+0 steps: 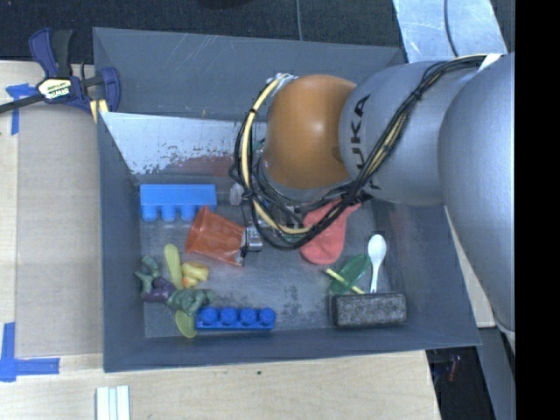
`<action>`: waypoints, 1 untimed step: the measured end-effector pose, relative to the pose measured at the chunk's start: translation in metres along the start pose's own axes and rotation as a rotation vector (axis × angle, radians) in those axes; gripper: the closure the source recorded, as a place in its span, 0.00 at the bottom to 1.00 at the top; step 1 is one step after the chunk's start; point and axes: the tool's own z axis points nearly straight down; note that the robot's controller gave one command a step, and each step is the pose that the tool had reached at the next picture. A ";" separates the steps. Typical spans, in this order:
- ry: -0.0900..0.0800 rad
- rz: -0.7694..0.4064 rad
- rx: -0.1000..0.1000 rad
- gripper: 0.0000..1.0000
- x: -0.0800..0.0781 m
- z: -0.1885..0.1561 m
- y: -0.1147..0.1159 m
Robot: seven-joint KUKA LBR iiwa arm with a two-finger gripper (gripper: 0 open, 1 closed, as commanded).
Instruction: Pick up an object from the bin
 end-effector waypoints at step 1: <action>-0.010 -0.259 -0.003 1.00 0.002 0.056 0.014</action>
Offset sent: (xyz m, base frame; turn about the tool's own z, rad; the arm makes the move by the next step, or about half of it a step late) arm 0.0000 0.0000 0.0000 0.0000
